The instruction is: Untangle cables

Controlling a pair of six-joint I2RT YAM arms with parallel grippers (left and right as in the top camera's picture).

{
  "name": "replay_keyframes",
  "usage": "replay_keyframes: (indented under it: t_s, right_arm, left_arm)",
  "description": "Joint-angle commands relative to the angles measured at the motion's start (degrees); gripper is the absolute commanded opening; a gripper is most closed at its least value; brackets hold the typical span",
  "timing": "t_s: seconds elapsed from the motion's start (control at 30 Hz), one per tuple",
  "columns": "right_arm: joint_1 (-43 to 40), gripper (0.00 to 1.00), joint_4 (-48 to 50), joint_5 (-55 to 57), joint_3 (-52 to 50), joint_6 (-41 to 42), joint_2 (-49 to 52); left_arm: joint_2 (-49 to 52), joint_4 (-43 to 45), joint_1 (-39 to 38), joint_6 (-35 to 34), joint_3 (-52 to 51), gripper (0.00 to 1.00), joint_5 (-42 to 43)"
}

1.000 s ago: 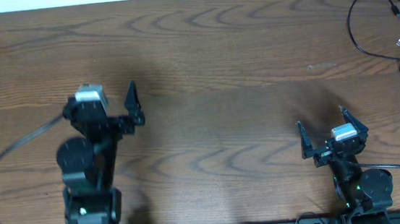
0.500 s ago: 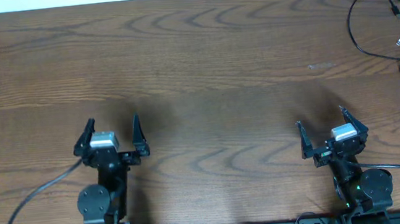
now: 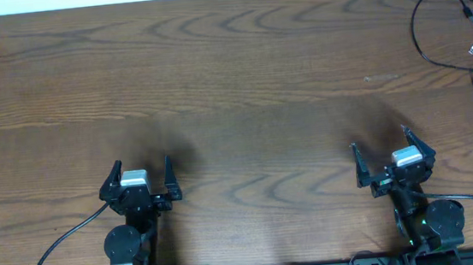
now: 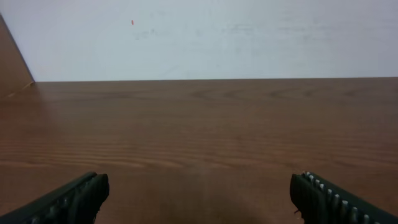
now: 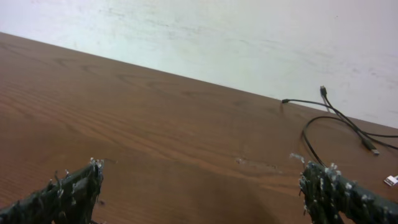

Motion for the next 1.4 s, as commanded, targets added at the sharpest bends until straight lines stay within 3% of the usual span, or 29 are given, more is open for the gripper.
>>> replay_keyframes:
  t_s: [0.0,1.37]
  right_arm:
    - [0.13,0.99,-0.22,0.02,-0.09,-0.44,-0.39]
    - [0.13,0.99,-0.22,0.04,-0.09,-0.44,-0.39]
  left_arm:
    - [-0.79,-2.93,-0.13,0.52,-0.44,0.98,-1.46]
    - [1.66,-2.86,-0.13,0.52,-0.44,0.98,-1.46]
